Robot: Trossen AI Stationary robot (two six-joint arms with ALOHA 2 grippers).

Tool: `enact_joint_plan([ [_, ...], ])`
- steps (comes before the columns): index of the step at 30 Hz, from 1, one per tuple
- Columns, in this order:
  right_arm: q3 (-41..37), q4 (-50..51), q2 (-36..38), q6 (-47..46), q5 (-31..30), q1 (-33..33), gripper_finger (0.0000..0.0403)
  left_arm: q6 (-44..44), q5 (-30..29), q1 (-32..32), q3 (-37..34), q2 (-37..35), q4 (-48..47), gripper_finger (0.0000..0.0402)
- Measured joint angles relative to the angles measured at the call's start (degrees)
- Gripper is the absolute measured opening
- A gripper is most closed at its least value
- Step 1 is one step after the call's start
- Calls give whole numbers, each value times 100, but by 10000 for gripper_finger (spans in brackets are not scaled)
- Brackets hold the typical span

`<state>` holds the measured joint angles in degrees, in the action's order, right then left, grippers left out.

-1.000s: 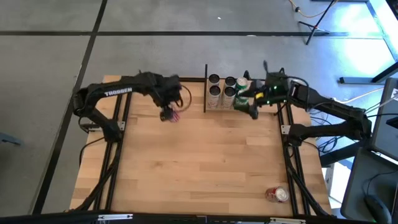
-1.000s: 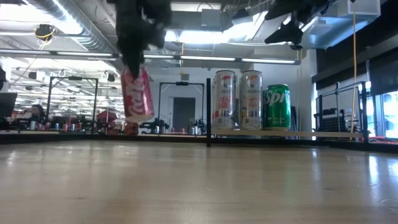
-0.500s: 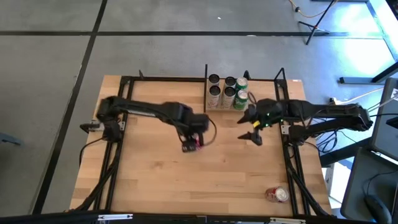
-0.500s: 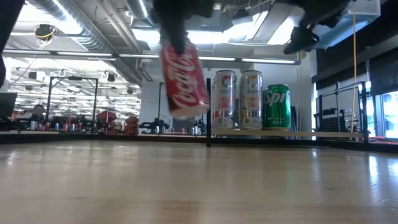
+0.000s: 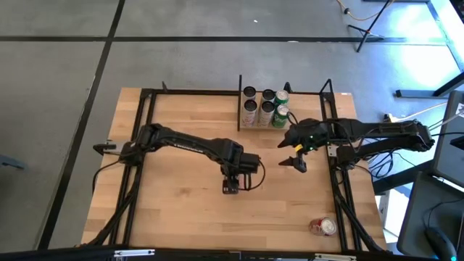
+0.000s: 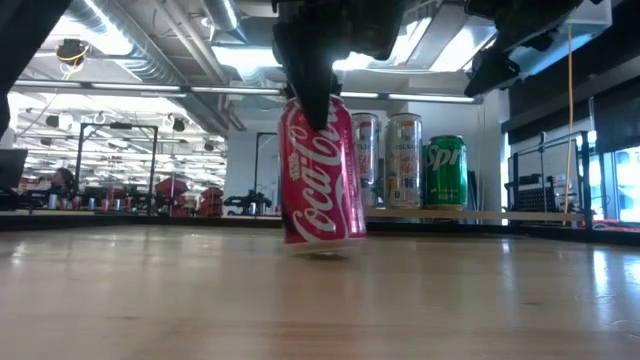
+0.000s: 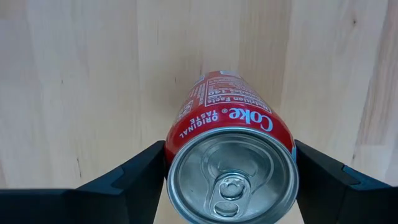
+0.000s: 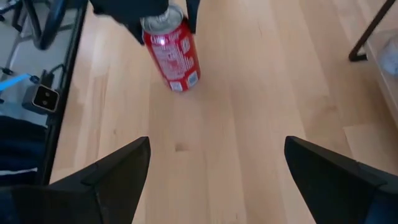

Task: Place canned beverage on shelf
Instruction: Put the top red-white soda can on the shelf

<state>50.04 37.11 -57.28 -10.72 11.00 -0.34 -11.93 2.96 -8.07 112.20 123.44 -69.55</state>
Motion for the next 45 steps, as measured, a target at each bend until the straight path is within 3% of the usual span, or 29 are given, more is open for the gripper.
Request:
enact_joint_plan([
  [12,0,-430,0,7,-2,-2,360,-41,-46,-82,299,-43,176,332],
  [20,0,-552,-16,13,-71,12,360,94,-110,-187,747,-94,-317,339],
  [26,2,-1478,-416,-131,-223,534,360,20,-1146,-544,777,-942,-864,339],
  [30,11,-2389,-1017,-217,-639,928,360,-413,-1544,-885,-112,-1799,-641,338],
  [33,11,-2662,-1504,-267,-1034,1080,360,-920,-1565,-1154,-1343,-2572,-3,336],
  [39,4,-2445,-2426,-872,-1512,1080,360,-1919,-1872,-1480,-4085,-3613,2622,335],
  [45,2,-2774,-3154,-1355,-1852,1082,360,-2211,-1846,-1511,-5592,-3399,5461,335],
])
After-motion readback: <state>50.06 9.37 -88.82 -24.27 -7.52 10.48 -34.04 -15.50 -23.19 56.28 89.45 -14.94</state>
